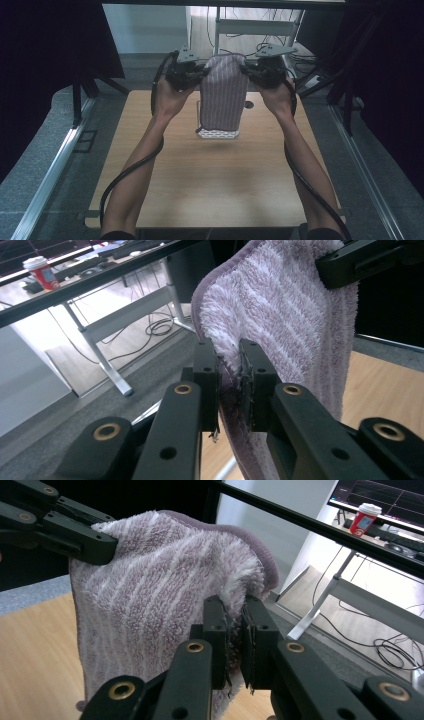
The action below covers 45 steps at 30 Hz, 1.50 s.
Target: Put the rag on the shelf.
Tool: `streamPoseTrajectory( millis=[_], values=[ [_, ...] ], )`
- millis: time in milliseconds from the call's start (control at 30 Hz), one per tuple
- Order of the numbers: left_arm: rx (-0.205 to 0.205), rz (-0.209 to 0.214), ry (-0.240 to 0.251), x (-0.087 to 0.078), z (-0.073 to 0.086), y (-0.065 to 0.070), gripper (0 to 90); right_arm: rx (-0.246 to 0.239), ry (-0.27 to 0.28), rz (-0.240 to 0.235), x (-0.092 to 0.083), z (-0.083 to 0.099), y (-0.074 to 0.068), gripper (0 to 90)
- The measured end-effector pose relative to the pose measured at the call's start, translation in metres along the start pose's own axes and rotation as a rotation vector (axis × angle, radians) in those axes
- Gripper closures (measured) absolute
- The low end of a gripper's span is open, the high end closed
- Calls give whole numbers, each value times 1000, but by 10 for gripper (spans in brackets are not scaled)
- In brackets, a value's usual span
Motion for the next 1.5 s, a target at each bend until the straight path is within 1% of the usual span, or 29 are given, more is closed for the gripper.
streamPoseTrajectory(
  millis=[100,133,200,300,433,533,567,633,700,733,800,833,967,1133,1200,1233,1267,1367,1433,1500],
  values=[
    [-13,-13,-6,5,-3,-7,795,3,3,9,6,-7,4,823],
    [-28,-19,-2,7,-4,-9,795,4,2,12,8,-9,6,823],
    [-37,-25,-2,11,-4,-14,795,3,1,19,13,-13,8,822],
    [-66,-39,-12,19,-3,-23,793,-1,-3,27,21,-18,12,818],
    [-102,-62,-15,31,-1,-32,789,8,-11,36,33,-20,17,816],
    [-114,-89,-29,42,2,-36,787,46,-17,27,44,-17,24,814],
    [-117,-90,-34,45,3,-37,787,71,-17,23,49,-15,27,814],
    [-130,-93,-48,54,8,-39,786,99,-24,23,58,-11,33,815],
    [-133,-100,-62,62,13,-39,785,115,-36,24,66,-6,37,815],
    [-132,-106,-82,69,18,-40,783,119,-42,25,69,-4,38,816],
    [-125,-117,-104,75,23,-40,781,124,-63,31,79,2,41,817],
    [-122,-123,-125,80,27,-40,780,126,-68,32,82,4,41,817],
    [-92,-146,-188,94,40,-40,776,116,-108,34,97,17,40,818],
    [-81,-143,-242,105,53,-38,768,113,-161,39,113,34,39,815],
    [-92,-129,-257,109,59,-36,759,119,-182,39,117,40,39,803],
    [-102,-123,-267,111,62,-36,737,119,-187,38,119,43,39,789],
    [-122,-113,-271,112,64,-36,693,122,-193,34,120,45,39,761],
    [-180,-82,-244,111,68,-38,539,142,-208,18,122,51,39,663],
    [-191,-71,-234,111,68,-38,464,154,-212,5,123,54,39,602],
    [-191,-69,-235,109,68,-37,415,159,-215,-3,123,55,38,565]
  ],
)
Point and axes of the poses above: each handheld gripper's, and its own axes: x roughly forward along the jaws, z roughly out of its underside, y roughly to its right, the point moved 2 cm from there along x, roughly forward along the jaws, and after that the axes turned 6 degrees about x, right-handed, at the moved point
